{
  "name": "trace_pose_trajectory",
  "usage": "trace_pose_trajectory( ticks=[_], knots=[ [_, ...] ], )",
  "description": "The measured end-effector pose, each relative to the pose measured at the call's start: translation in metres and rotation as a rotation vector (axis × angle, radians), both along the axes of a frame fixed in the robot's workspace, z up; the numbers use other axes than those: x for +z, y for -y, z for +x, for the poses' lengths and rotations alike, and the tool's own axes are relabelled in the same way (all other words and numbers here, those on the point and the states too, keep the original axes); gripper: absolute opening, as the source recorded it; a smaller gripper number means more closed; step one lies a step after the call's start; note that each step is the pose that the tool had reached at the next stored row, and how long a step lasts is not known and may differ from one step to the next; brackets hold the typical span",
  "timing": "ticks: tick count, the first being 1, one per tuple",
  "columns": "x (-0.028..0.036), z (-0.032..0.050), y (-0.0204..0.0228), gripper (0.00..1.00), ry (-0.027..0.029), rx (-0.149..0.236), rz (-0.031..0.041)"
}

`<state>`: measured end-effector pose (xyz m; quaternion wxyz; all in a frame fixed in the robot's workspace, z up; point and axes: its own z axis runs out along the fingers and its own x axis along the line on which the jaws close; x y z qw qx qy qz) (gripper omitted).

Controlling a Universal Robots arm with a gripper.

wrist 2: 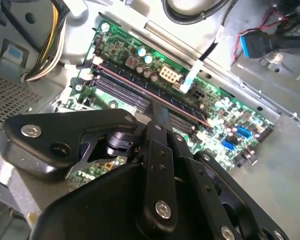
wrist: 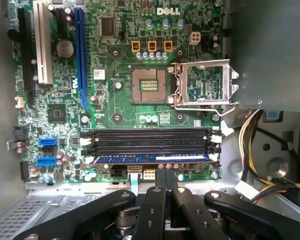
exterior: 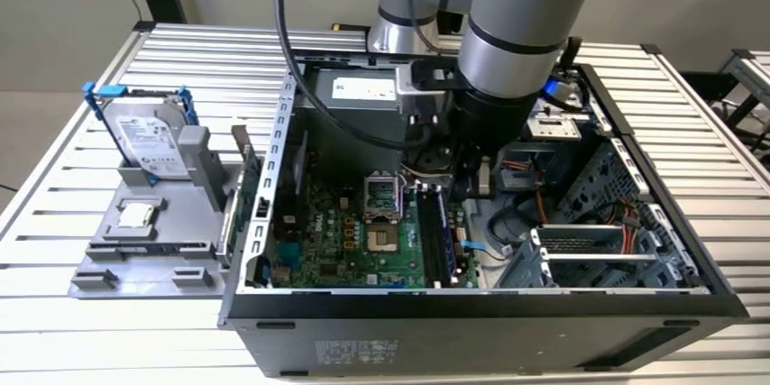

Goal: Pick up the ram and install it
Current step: 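Press down the ram until it locks into place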

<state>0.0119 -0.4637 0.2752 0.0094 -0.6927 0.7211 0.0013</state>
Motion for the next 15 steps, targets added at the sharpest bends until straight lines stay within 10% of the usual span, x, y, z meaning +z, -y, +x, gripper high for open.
trace_pose_trajectory(
  ticks=[6,15],
  knots=[
    [0.022,0.0,0.0,0.0,-0.0001,0.0,-0.0003],
    [0.0224,0.0,0.0,0.0,-0.0001,0.0,-0.0081]
  ],
)
